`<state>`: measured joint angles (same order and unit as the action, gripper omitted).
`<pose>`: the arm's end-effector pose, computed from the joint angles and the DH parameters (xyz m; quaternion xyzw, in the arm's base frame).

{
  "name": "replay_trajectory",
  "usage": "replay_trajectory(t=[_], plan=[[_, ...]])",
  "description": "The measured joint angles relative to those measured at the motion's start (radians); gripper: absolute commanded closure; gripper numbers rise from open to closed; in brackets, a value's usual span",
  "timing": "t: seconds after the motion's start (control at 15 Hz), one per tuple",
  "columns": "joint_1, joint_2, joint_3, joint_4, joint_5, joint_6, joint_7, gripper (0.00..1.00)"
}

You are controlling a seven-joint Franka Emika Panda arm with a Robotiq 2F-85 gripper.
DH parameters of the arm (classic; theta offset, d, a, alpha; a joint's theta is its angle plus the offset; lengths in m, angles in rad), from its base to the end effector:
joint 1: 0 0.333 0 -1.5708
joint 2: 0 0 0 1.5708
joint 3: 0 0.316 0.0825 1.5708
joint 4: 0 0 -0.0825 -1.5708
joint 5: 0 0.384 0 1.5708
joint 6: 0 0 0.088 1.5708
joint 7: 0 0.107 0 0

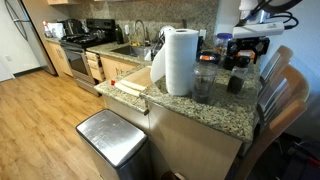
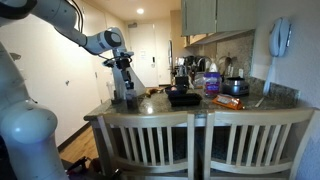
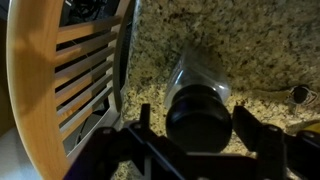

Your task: Move the pepper shaker forward

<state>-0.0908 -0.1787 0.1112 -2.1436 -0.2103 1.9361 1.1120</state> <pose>0.4970 -0.0022 0.4790 0.8688 -0.4832 0.0446 0.0987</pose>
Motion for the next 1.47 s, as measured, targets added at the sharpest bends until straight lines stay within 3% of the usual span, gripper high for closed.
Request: replay_trajectory(t=[0.2,0.53,1.0,1.47], plan=[[0.005,0.0,-0.003,0.002,0.0,0.0,0.0,0.67],[0.007,-0.002,-0.009,0.006,-0.01,0.01,0.018,0.67],[-0.002,-0.1,-0.022,0.135,-0.166,0.064,0.217,0.67],[-0.058,-0.006,-0.072,0.357,-0.267,-0.172,0.314,0.67]])
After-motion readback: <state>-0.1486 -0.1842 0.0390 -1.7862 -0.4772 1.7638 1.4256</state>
